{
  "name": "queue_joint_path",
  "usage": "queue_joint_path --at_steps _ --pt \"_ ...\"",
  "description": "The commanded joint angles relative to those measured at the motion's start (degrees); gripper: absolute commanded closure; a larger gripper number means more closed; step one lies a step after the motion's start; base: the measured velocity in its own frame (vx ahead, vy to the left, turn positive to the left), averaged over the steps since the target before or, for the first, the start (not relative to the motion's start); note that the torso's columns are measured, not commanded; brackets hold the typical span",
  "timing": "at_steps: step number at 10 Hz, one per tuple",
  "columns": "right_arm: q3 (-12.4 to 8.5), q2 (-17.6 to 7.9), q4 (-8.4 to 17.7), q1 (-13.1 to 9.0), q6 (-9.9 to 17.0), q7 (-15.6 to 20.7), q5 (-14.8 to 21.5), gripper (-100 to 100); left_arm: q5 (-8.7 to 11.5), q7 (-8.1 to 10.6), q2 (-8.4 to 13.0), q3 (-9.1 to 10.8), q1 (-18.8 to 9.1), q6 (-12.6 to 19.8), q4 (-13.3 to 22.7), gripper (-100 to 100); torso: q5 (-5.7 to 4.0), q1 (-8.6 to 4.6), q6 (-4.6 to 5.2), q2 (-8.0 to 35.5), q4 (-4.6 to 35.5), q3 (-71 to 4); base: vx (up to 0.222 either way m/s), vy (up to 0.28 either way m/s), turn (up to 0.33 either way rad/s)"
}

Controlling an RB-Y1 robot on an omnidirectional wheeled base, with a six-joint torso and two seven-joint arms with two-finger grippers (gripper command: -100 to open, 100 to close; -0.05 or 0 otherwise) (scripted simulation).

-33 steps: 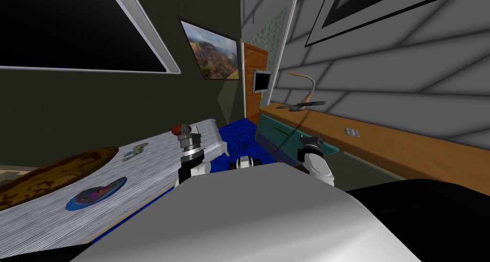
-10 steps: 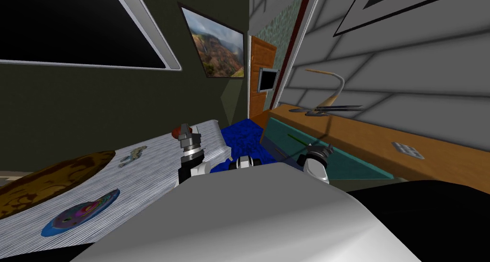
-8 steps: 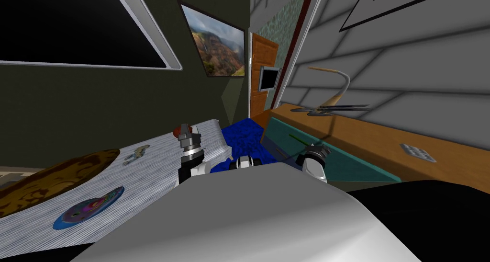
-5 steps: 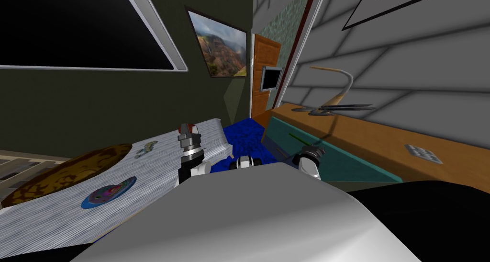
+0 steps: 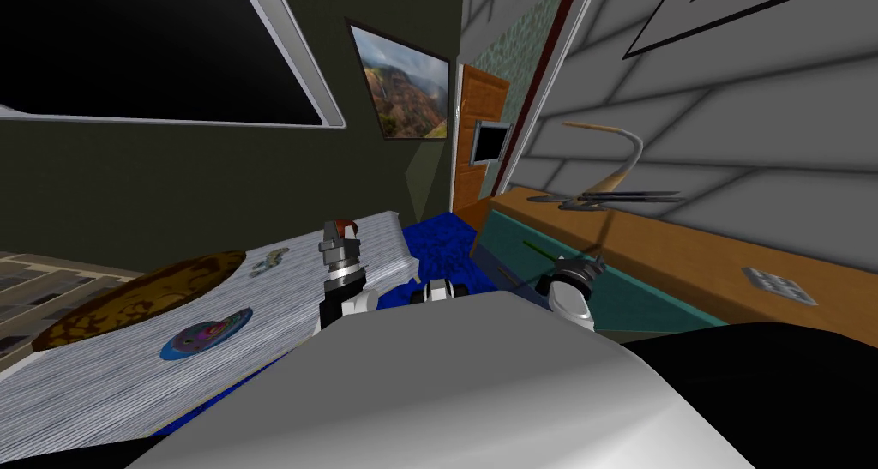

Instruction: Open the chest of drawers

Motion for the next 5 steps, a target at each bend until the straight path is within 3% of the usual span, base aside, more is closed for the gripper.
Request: queue_joint_path --at_steps 1,5 --pt "-1.7 -1.3 0.6 -0.2 -0.6 2.5 -3.2 -100 0.0 0.0 0.0 0.01 0.0 0.0 0.0 0 0.16 0.03 0.24 0.1 0.0 0.0 0.039 0.056 0.161" --pt "-4.0 -0.1 1.2 0.4 -0.4 5.1 -7.3 -100 0.0 0.0 0.0 0.01 0.0 0.0 0.0 0 0.13 0.13 0.18 0.2 0.1 0.1 0.036 0.043 0.169"
